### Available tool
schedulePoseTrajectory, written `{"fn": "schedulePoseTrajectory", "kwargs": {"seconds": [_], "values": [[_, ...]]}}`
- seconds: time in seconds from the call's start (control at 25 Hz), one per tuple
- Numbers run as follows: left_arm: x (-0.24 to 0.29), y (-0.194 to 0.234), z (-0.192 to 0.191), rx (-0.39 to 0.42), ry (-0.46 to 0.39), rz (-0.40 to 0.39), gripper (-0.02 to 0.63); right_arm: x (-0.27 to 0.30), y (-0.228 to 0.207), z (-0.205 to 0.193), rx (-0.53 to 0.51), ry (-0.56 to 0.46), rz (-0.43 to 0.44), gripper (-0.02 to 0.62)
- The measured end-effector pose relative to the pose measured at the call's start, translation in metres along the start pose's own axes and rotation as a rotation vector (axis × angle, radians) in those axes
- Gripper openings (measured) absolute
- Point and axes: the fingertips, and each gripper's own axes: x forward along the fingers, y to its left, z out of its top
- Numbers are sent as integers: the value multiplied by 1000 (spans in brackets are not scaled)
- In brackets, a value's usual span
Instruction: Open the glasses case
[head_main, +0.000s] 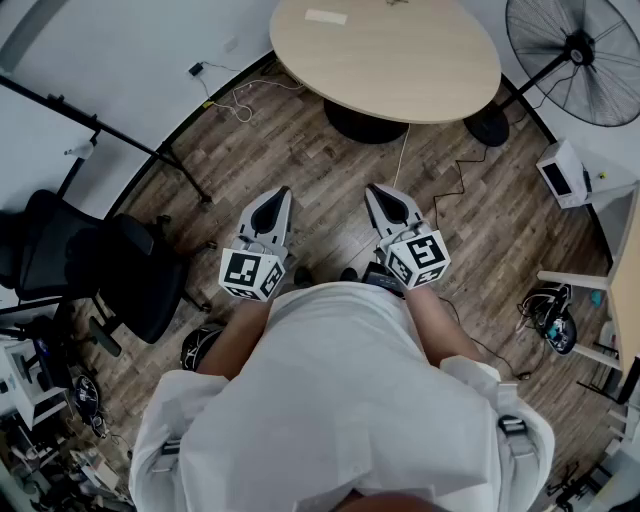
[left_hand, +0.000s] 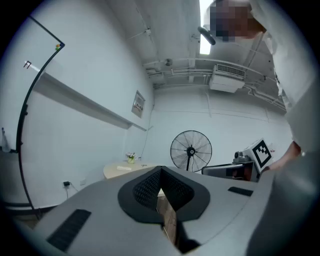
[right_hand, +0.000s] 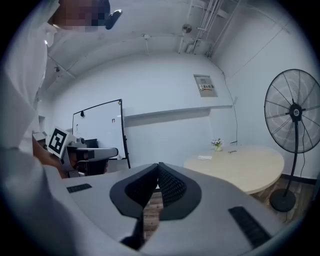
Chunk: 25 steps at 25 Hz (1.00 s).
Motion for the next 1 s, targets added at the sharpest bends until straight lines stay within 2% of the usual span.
{"fn": "schedulePoseTrajectory", "kwargs": {"seconds": [0.24, 0.44, 0.68, 1.0], "values": [[-6, 22, -11, -35, 3, 38, 11, -4, -7, 2, 11, -43, -24, 25], [5, -6, -19, -67, 4, -90, 12, -22, -16, -2, 57, -58, -9, 26], [15, -28, -26, -49, 29, -62, 12, -35, -31, -21, 56, -6, -10, 26], [18, -35, -36, -32, 57, -14, 12, -37, -54, -33, 59, -4, 19, 25]]}}
